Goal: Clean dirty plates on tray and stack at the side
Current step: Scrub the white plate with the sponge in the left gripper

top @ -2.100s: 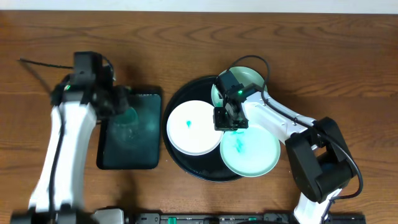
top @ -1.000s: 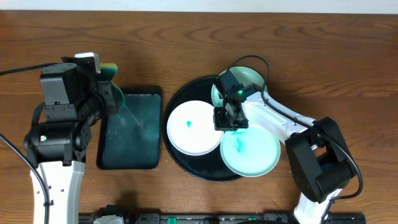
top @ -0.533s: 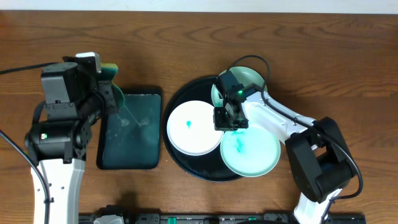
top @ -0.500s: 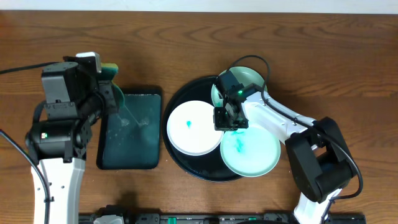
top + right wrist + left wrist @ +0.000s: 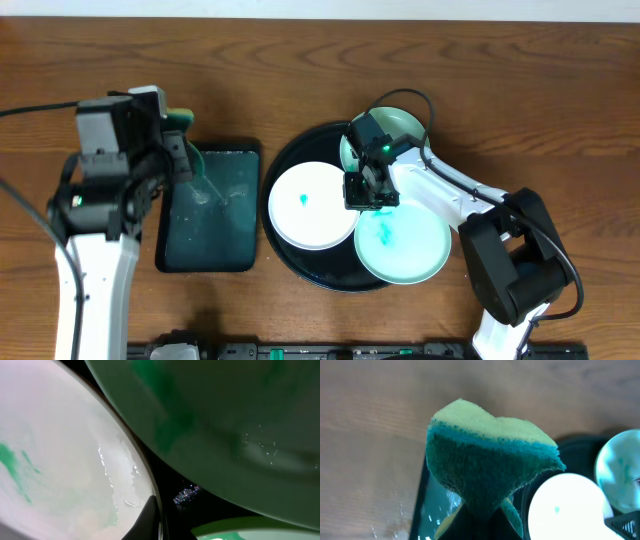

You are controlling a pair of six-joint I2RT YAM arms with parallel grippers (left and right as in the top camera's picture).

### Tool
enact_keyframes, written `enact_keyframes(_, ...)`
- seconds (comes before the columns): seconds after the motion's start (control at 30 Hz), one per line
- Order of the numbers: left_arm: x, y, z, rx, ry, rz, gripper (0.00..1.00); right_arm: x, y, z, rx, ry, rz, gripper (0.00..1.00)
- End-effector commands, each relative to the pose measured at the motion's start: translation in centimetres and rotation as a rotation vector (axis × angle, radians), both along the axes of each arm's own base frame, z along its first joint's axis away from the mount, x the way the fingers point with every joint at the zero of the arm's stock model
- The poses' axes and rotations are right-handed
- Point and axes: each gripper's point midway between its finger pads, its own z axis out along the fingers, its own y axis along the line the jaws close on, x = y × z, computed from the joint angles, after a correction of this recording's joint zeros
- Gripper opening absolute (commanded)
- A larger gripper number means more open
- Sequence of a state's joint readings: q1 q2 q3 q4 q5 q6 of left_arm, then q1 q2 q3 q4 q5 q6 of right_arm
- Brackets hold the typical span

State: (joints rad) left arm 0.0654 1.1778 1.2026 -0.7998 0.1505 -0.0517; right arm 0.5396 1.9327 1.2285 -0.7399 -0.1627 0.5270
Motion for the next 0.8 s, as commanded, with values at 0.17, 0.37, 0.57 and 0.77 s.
enact_keyframes(0.17,-0.7,-1.0,-11.5,-0.170,0.476,0.148,0.07,0.4,-2.4,-1.5,-0.092,0.001,-0.064,0.01)
enact_keyframes(0.37,-0.8,-4.1,-14.0,-0.315,0.591,0.073,0.07,0.4,-2.3,-1.5,-0.092,0.000,-0.064,0.01)
enact_keyframes(0.57,-1.0,-8.4,-13.1,-0.287,0.596,-0.032,0.07,0.5,-2.2,-1.5,-0.088,-0.006,-0.064,0.01)
enact_keyframes(0.77,-0.8,-14.2,-13.3,-0.242,0.557,-0.128,0.07,0.7,-2.2,-1.4,-0.084,-0.012,-0.064,0.01)
